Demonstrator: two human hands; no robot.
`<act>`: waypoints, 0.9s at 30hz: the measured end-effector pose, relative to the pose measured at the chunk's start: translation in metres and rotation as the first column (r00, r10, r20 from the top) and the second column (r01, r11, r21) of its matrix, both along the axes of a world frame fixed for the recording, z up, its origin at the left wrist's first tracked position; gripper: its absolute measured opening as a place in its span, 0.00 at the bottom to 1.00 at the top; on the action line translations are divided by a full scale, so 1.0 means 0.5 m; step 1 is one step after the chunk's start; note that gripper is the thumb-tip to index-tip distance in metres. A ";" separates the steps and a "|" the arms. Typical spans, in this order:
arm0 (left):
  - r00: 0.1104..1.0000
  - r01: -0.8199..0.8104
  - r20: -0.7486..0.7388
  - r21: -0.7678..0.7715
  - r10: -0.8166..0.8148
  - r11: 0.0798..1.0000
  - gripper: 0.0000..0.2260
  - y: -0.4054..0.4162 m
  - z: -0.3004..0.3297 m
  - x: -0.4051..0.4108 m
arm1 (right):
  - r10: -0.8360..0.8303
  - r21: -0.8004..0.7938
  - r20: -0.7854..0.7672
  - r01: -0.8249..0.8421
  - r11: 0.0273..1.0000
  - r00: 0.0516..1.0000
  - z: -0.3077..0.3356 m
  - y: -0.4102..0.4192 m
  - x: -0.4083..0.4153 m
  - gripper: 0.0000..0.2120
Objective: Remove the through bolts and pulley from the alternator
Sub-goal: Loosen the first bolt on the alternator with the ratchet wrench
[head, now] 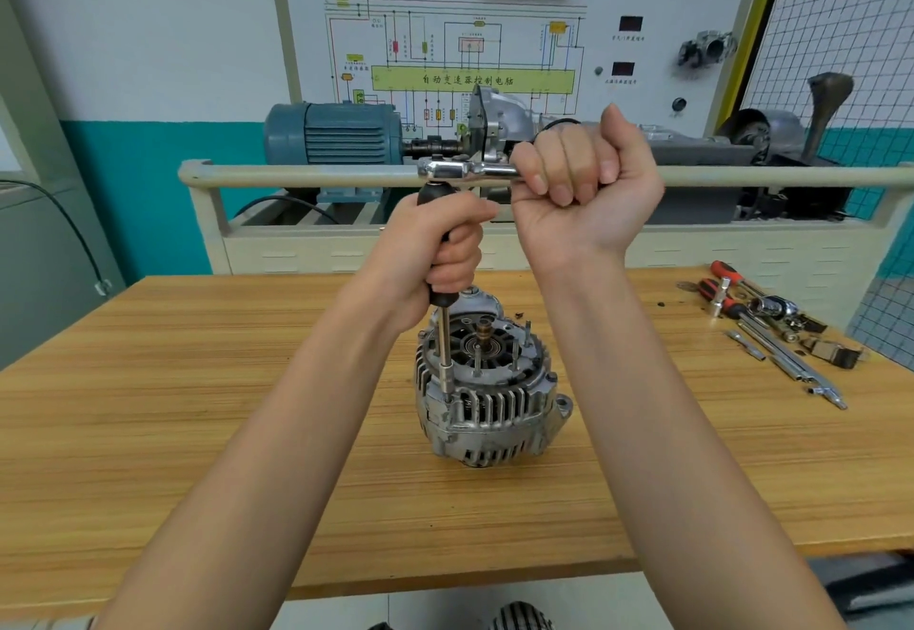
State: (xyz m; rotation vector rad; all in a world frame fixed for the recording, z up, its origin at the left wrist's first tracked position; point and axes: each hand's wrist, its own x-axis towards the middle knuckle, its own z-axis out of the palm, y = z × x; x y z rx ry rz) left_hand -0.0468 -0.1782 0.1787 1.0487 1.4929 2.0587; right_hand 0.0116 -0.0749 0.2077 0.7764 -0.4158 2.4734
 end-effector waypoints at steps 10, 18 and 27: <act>0.837 -0.543 0.005 0.131 0.548 0.829 0.20 0.039 -0.010 0.033 | -0.493 0.204 -0.328 0.569 0.797 0.806 -0.020 -0.074 0.025 0.22; 0.992 0.123 -0.019 0.061 -0.122 0.991 0.17 -0.008 -0.001 -0.002 | 0.064 0.042 -0.016 -0.064 0.997 0.998 0.005 0.006 -0.003 0.23; 0.851 -0.523 -0.017 0.076 0.525 0.849 0.20 0.047 -0.003 0.024 | -0.249 0.137 -0.098 0.261 0.956 0.963 -0.011 -0.015 0.016 0.26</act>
